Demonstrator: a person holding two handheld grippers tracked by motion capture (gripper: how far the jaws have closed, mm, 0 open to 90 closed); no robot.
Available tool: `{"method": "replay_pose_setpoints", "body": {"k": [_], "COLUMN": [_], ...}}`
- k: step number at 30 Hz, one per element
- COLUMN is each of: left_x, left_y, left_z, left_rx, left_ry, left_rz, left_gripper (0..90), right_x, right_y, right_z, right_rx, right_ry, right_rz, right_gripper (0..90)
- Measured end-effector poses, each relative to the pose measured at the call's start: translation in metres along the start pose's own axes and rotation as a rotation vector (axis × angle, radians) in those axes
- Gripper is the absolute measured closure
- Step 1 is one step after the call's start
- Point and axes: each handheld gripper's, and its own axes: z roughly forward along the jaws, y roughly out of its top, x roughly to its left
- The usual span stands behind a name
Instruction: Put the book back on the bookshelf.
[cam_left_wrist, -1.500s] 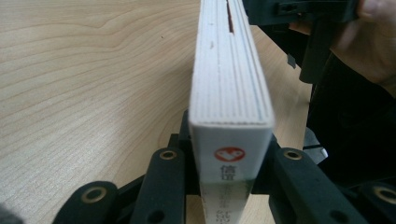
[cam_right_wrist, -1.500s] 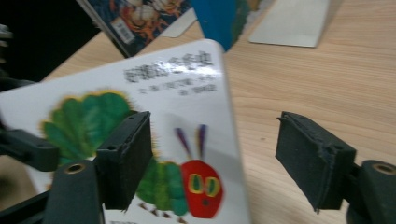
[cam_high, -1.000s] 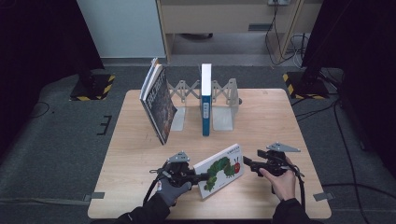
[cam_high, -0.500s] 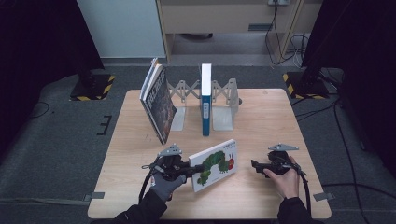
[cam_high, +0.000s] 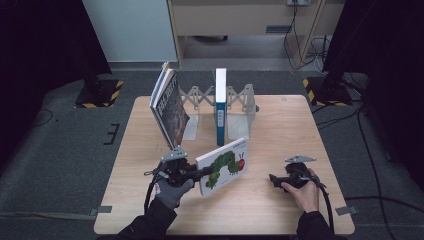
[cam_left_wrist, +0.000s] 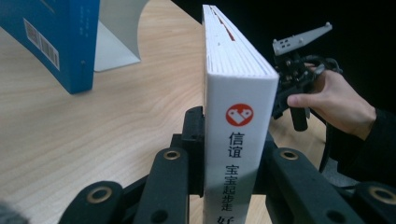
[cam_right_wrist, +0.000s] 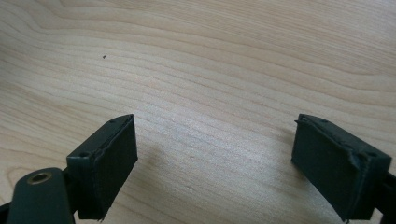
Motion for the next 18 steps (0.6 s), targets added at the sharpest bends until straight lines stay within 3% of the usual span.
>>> {"method": "replay_pose_setpoints", "body": {"k": [7, 15, 18], "left_x": [0.0, -0.003, -0.002], "left_y": [0.012, 0.033, 0.038], "left_z": [-0.001, 0.003, 0.008], "left_rx": [-0.029, -0.075, -0.089], "left_ry": [0.027, 0.079, 0.103], "left_rz": [0.013, 0.041, 0.033], "left_gripper": [74.4, 74.5, 74.4], "right_x": [0.003, 0.001, 0.001], "right_y": [-0.004, -0.009, -0.011], "right_z": [0.003, 0.005, 0.007], "right_rx": [-0.005, -0.051, -0.074], "right_ry": [-0.049, -0.057, -0.056], "right_rz": [-0.06, -0.052, -0.051], "right_gripper": [9.0, 4.2, 2.6]}}
